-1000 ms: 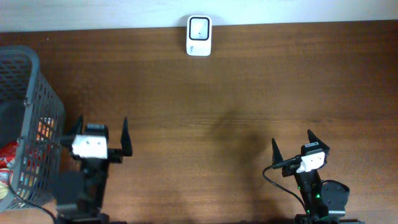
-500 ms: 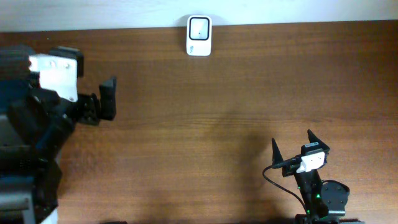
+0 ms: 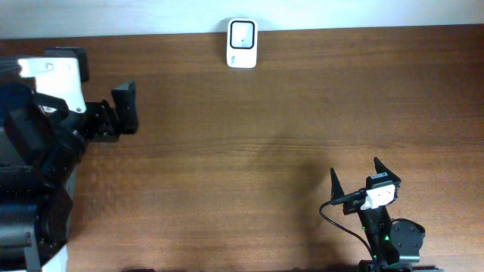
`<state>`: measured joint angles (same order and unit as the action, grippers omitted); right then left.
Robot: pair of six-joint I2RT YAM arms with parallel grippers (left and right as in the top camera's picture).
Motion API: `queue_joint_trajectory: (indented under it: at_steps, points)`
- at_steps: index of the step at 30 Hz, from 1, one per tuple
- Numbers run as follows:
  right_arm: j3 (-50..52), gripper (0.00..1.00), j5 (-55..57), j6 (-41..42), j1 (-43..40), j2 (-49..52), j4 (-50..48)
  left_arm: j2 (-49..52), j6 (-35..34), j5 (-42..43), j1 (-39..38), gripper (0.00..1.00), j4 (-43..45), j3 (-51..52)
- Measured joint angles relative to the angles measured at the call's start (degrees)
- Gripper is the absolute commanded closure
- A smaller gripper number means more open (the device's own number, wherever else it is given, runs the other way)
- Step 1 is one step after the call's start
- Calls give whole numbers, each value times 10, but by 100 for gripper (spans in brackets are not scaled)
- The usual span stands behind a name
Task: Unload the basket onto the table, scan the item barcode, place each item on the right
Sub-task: 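Move the left gripper left and down into the grey basket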
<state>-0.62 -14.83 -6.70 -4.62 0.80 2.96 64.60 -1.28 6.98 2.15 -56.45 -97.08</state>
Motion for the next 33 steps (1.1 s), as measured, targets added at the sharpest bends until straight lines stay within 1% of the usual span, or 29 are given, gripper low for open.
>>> queue_joint_trajectory:
  at_steps: [5, 13, 21, 23, 28, 31, 33]
  points:
    - [0, 1, 0, 0, 0, 0, 0, -16, -61, -89, 0, 2, -14, 0]
    - [0, 1, 0, 0, 0, 0, 0, -26, -122, -233, 0, 0, -40, -2]
    - [0, 1, 0, 0, 0, 0, 0, -26, -196, -335, 3, 1, -79, -2]
    - [0, 1, 0, 0, 0, 0, 0, -26, -203, -344, 13, 1, -81, -2]
    - [0, 1, 0, 0, 0, 0, 0, -16, -210, -356, 72, 1, -70, -2]
    - [0, 1, 0, 0, 0, 0, 0, 3, -204, -339, 116, 1, -35, -3]
    - [0, 1, 0, 0, 0, 0, 0, 26, -202, -304, 161, 1, -14, -6]
